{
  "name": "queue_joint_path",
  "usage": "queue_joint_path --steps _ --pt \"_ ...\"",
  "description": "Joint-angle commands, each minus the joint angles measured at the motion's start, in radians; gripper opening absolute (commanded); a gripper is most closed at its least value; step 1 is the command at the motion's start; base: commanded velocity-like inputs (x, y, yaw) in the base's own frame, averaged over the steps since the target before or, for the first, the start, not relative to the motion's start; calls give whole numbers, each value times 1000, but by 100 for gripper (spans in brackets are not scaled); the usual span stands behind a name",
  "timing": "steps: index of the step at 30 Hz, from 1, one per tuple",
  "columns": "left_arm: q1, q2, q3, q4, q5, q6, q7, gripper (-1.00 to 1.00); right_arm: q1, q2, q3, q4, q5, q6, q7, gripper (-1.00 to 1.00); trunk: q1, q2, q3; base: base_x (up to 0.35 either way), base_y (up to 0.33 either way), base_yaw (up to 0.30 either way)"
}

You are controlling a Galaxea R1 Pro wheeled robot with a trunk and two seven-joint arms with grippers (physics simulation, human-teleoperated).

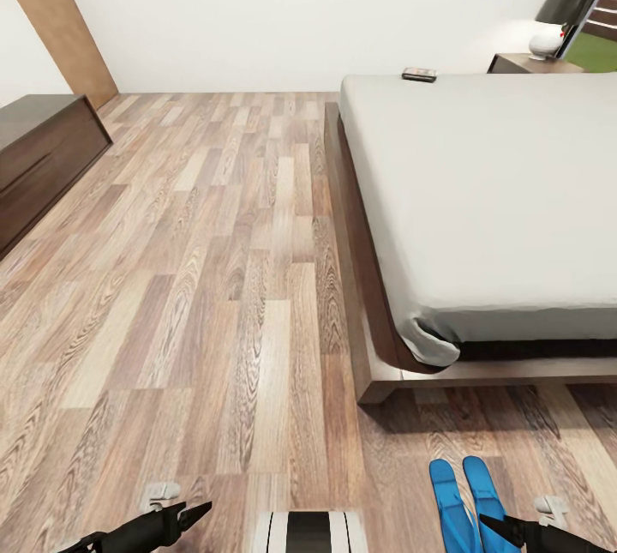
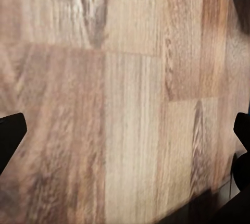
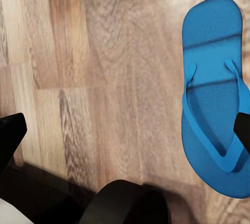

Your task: In the bedroom, move the book from the bed onto either nightstand, and place the two sandals side by side next to the bed.

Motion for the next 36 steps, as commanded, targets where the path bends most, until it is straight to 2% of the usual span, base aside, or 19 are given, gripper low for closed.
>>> queue_joint_path --steps 1,9,36 --pt "-1 0 7 1 -11 -8 -2 100 -1 1 -8 -1 6 10 6 100 0 0 -1 0 0 0" --pt "-1 0 7 1 -11 -7 -3 100 -1 1 -8 -1 6 10 6 100 0 0 -1 0 0 0" --pt "-1 0 6 1 -11 -7 -3 100 0 2 -7 -1 6 10 6 100 -12 6 104 0 0 0"
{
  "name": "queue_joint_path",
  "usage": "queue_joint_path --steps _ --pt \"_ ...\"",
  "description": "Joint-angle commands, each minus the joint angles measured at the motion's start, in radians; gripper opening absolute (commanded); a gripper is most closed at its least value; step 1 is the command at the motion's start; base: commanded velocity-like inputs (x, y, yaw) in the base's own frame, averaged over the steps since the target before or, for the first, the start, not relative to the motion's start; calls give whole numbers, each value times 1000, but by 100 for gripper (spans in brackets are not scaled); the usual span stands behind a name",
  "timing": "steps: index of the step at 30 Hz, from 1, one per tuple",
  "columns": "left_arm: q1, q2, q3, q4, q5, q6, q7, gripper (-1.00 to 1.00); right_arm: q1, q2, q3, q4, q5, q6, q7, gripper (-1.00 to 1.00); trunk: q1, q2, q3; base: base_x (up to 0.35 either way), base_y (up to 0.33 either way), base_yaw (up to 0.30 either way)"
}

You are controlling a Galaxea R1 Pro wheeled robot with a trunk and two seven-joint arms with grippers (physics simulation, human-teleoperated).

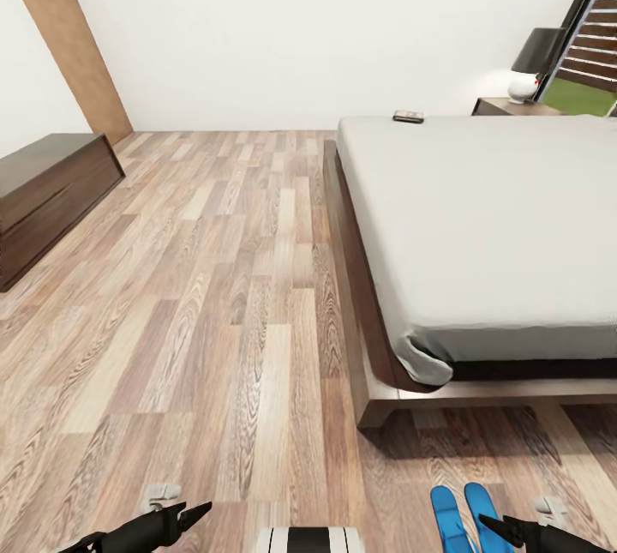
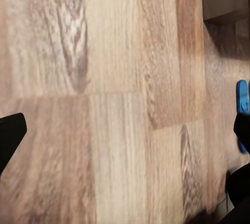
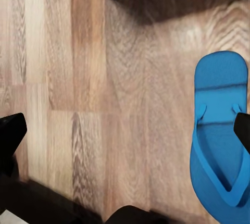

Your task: In the bedroom, move the book from the bed onto either nightstand, and place the two sandals side by side next to the bed.

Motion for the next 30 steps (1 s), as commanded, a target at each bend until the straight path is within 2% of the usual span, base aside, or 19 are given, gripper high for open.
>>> queue_joint_path --steps 1,10,18,30 --pt "-1 0 7 1 -11 -8 -2 100 0 1 -8 -1 6 10 6 100 -1 0 3 0 0 0" --pt "-1 0 7 1 -11 -8 -2 100 -1 1 -8 -1 6 8 6 100 -5 2 38 0 0 0" --pt "-1 0 7 1 -11 -8 -2 100 -1 1 -8 0 6 -44 6 100 -8 4 69 0 0 0" --pt "-1 0 6 1 -11 -8 -2 100 -1 1 -8 1 7 -61 6 100 -14 7 115 0 0 0"
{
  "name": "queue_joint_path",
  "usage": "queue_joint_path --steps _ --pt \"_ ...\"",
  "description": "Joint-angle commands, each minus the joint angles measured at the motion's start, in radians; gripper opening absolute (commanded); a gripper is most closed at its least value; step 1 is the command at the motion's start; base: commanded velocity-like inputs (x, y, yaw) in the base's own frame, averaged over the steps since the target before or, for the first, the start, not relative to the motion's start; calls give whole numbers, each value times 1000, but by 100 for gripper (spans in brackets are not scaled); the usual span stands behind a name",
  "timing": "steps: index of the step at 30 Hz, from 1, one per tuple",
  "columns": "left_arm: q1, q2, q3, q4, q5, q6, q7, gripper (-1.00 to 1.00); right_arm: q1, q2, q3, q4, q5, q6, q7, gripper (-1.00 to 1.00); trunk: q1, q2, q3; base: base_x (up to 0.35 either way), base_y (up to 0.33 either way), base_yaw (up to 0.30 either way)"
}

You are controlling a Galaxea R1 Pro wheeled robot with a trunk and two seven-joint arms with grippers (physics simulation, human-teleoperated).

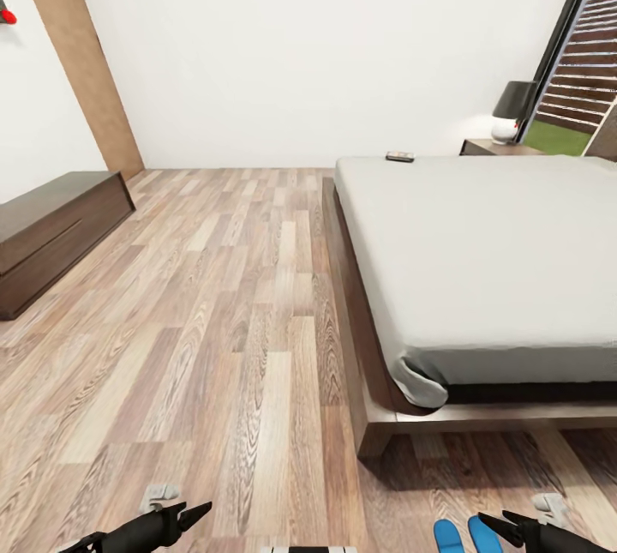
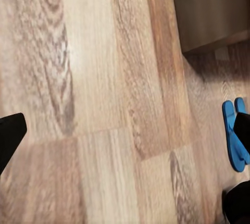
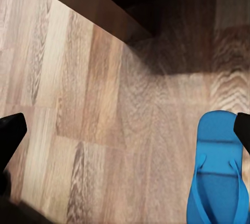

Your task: In the bedroom, move the book from the bed onto either nightstand, and place the two sandals side by side next to the bed.

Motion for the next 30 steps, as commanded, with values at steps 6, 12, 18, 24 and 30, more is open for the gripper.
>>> queue_joint_path --steps 6,12,18,24,30 --pt "-1 0 7 1 -11 -8 -2 100 -1 0 -8 1 6 3 5 100 -3 1 23 0 0 0" --pt "-1 0 7 1 -11 -8 -2 100 -1 0 -8 2 6 2 5 100 -6 3 46 0 0 0" --pt "-1 0 7 1 -11 -8 -2 100 -1 0 -8 2 6 -7 5 100 -8 4 69 0 0 0" --pt "-1 0 7 1 -11 -8 -1 100 -1 0 -8 3 6 -9 5 100 -11 5 92 0 0 0" --pt "-1 0 7 1 -11 -8 0 100 -1 0 -8 3 6 -10 5 100 -20 20 114 0 0 0"
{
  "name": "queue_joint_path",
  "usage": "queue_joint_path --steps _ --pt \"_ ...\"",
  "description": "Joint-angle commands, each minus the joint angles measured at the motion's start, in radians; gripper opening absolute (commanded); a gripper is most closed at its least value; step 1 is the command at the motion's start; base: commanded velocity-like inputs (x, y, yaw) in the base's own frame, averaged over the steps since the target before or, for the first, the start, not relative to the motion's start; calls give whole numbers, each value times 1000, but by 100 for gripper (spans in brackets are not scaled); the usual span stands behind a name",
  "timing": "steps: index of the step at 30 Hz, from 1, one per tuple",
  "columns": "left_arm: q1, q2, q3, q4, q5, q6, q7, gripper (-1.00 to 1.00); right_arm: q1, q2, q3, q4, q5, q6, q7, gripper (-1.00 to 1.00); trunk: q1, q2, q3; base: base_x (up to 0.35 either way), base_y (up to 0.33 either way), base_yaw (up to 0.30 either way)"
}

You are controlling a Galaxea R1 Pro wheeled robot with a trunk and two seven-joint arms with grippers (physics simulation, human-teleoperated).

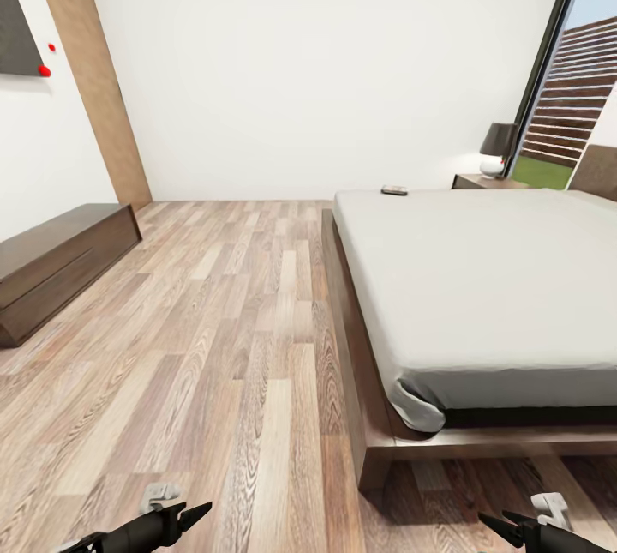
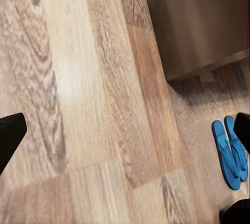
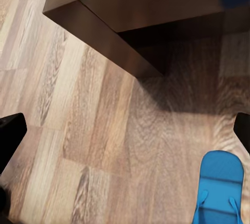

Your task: In the bedroom, move the book from the bed onto either nightstand, and place the two sandals side by side next to the bed.

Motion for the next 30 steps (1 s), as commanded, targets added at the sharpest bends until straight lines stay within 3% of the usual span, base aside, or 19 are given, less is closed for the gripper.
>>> queue_joint_path --steps 1,30 --pt "-1 0 7 1 -11 -8 -2 100 -1 1 -7 0 6 2 5 100 -4 7 2 0 0 0" --pt "-1 -1 7 1 -11 -8 -2 100 -1 2 -7 0 8 2 5 100 -115 210 93 0 0 0"
